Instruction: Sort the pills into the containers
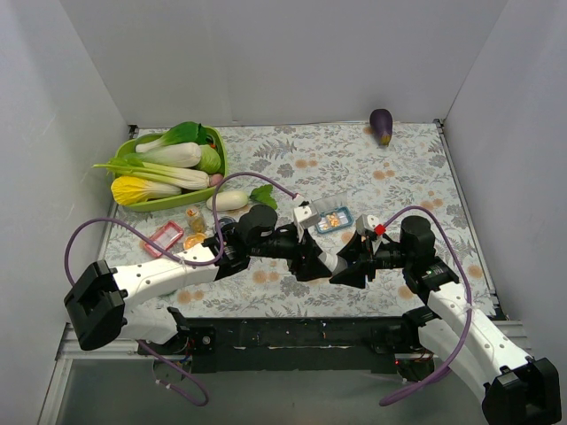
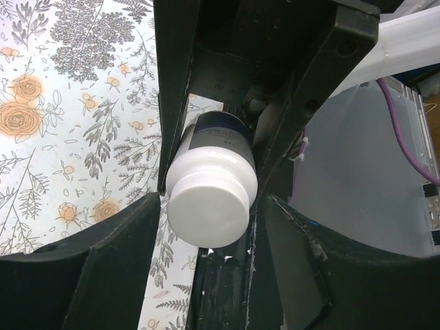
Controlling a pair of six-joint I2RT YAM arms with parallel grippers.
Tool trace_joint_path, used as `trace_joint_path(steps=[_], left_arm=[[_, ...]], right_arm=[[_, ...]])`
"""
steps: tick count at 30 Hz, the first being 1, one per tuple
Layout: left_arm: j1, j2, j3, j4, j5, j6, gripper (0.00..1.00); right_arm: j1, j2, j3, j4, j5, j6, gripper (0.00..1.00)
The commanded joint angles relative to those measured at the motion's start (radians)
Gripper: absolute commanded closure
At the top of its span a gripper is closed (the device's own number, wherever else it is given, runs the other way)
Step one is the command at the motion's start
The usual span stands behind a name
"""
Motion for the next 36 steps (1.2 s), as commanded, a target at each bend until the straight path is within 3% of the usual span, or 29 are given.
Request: trace_joint_path(steps=[1, 3, 5, 6, 9, 10, 12, 14, 15, 16, 18, 19, 22, 30, 36], left_arm=[[0.002, -0.027, 0.037, 0.038, 0.027, -0.024, 0.37], [0.002, -0.027, 0.039, 0.039, 0.027, -0.027, 0.38], [0.004, -0.024, 0.037, 0.042, 0.022, -0.034, 0.46], [0.004, -0.023, 0.037, 0.044, 0.021, -0.036, 0.58], [0.005, -0.018, 0.040, 0.045, 0.033, -0.045, 0.76], [0.008, -0.018, 0.043, 0.041, 0.035, -0.048, 0.90], [0.014, -0.023, 0.046, 0.026, 0.022, -0.062, 0.99], [0.024, -0.032, 0.045, 0.010, 0.004, -0.071, 1.00], [0.028, -0.036, 0.045, -0.010, -0.001, -0.073, 1.00], [0.034, -0.041, 0.045, -0.021, -0.008, -0.074, 1.00], [0.044, -0.059, 0.036, -0.045, -0.022, -0.082, 1.00], [0.053, -0.065, 0.034, -0.056, -0.030, -0.088, 1.00], [0.083, -0.082, 0.031, -0.117, -0.053, -0.111, 1.00], [0.191, -0.113, 0.026, -0.345, -0.175, -0.136, 1.00], [0.197, -0.078, 0.085, -0.525, -0.309, -0.113, 1.00]], right_arm=[[-0.002, -0.016, -0.006, 0.046, -0.018, 0.012, 0.99], [-0.002, -0.014, -0.006, 0.044, -0.018, 0.012, 0.99], [-0.002, -0.013, -0.003, 0.046, -0.020, 0.012, 0.99], [-0.002, -0.013, -0.004, 0.046, -0.020, 0.012, 0.99], [-0.002, -0.014, -0.004, 0.044, -0.018, 0.012, 0.99], [-0.003, -0.013, -0.006, 0.043, -0.018, 0.012, 0.99], [-0.002, -0.013, -0.004, 0.038, -0.017, 0.012, 0.99], [-0.002, -0.014, -0.007, 0.035, -0.004, 0.010, 0.97], [-0.002, -0.016, -0.007, 0.034, 0.000, 0.009, 0.92], [-0.002, -0.016, -0.006, 0.032, 0.009, 0.009, 0.77], [-0.003, -0.017, -0.007, 0.031, 0.016, 0.007, 0.56], [-0.002, -0.017, -0.006, 0.029, 0.025, 0.006, 0.36], [-0.002, -0.017, 0.012, -0.026, 0.055, -0.046, 0.09], [-0.021, -0.025, 0.109, -0.291, 0.193, -0.266, 0.04], [-0.080, 0.010, 0.219, -0.413, 0.391, -0.344, 0.03]])
